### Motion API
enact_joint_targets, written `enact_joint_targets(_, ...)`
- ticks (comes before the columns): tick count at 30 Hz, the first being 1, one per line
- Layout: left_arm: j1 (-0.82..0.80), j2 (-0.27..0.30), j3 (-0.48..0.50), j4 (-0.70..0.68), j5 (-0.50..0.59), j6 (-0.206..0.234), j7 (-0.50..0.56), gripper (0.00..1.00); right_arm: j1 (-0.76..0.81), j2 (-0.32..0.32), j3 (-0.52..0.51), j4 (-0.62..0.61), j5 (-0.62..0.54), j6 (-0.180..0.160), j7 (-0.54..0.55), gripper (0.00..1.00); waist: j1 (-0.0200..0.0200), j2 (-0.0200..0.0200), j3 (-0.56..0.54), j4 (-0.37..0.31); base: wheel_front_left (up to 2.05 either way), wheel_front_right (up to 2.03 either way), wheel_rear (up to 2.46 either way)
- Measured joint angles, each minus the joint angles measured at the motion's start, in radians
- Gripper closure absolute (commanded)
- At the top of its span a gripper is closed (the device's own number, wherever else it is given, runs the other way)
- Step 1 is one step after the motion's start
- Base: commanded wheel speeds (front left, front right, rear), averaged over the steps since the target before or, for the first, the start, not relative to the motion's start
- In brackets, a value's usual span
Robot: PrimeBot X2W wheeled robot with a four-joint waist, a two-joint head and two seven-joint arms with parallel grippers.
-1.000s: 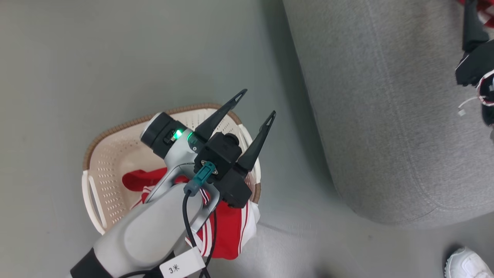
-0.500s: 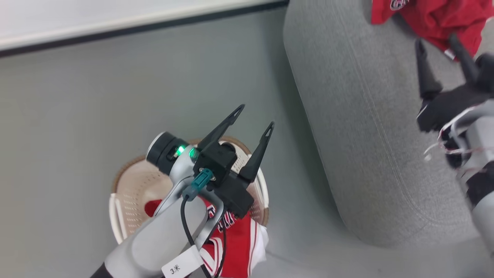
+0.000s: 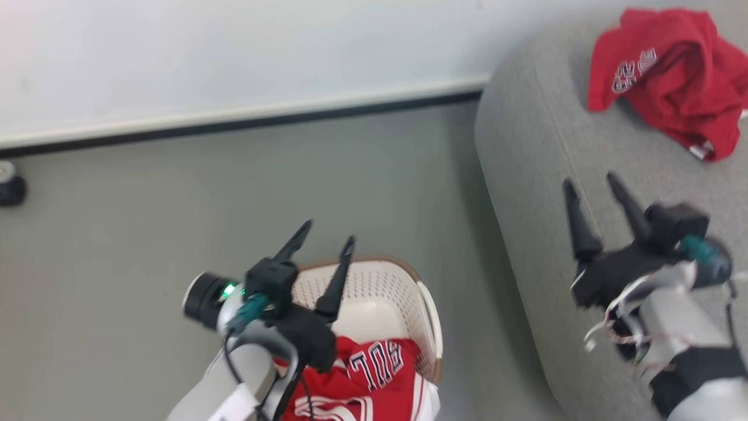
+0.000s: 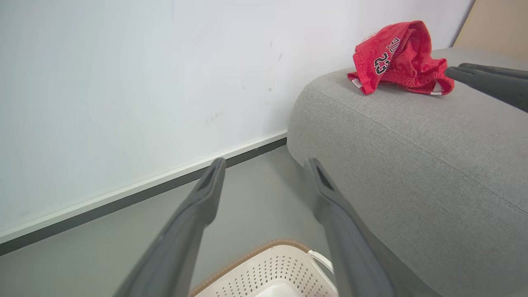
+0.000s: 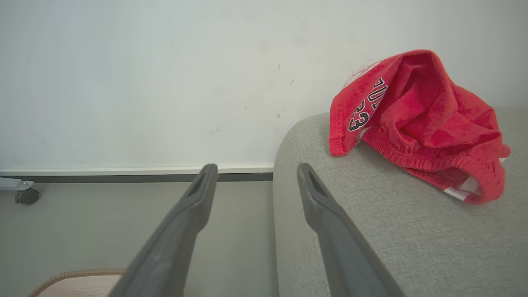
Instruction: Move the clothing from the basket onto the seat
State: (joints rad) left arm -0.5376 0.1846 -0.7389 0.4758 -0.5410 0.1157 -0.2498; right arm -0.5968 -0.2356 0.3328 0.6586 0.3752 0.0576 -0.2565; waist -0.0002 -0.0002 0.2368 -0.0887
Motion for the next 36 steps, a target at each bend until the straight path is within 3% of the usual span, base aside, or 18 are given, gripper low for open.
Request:
enact_joint_targets(7, 0.111, 0.037, 0.082, -0.004, -0.03, 0.007, 0.0, 0.0, 0.151, 0.047, 0.004, -0.1, -0.016, -0.063, 0.0, 0.0, 0.0, 0.0, -0.096, 0.04, 0.0, 0.0, 0.0)
enact_joint_targets(18, 0.296, 0.094, 0.176, -0.047, -0.063, 0.008, 0.0, 0.0, 0.381, 0.063, -0.003, -0.227, -0.026, -0.12, 0.0, 0.0, 0.0, 0.0, -0.23, 0.066, 0.0, 0.0, 0.0)
enact_joint_targets(26, 0.417, 0.122, 0.277, -0.082, -0.054, 0.008, 0.0, 0.0, 0.497, 0.055, -0.013, -0.338, -0.043, -0.137, 0.0, 0.0, 0.0, 0.0, -0.296, 0.077, 0.0, 0.0, 0.0)
enact_joint_targets(36, 0.507, 0.104, 0.367, -0.131, -0.012, 0.008, 0.0, 0.0, 0.561, 0.044, -0.04, -0.421, -0.05, -0.151, 0.0, 0.0, 0.0001, 0.0002, -0.313, 0.079, 0.0, 0.0, 0.0)
